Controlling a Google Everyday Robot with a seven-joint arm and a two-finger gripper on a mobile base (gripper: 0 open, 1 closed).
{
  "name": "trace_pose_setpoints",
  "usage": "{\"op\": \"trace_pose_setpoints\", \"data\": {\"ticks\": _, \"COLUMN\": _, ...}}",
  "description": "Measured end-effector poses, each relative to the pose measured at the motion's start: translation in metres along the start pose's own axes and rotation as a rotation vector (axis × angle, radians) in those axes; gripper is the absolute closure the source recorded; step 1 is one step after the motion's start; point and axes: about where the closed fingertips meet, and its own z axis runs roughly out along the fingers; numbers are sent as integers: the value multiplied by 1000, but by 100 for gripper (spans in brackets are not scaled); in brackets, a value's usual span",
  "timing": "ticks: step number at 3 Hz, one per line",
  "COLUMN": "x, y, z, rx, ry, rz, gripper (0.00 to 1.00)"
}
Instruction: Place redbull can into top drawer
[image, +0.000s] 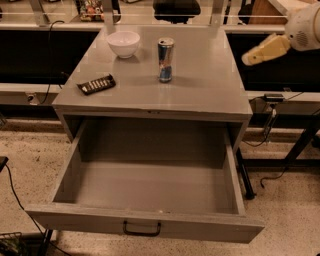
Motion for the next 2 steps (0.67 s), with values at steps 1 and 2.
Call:
{"op": "trace_pose_setpoints", "data": {"ticks": 1, "x": -65, "y": -34, "z": 52, "rx": 14, "ry": -436, "rz": 81, "gripper": 0}}
{"op": "trace_pose_setpoints", "data": {"ticks": 2, "x": -104, "y": -25, "z": 93, "rx": -53, "ry": -573, "rz": 92, "gripper": 0}}
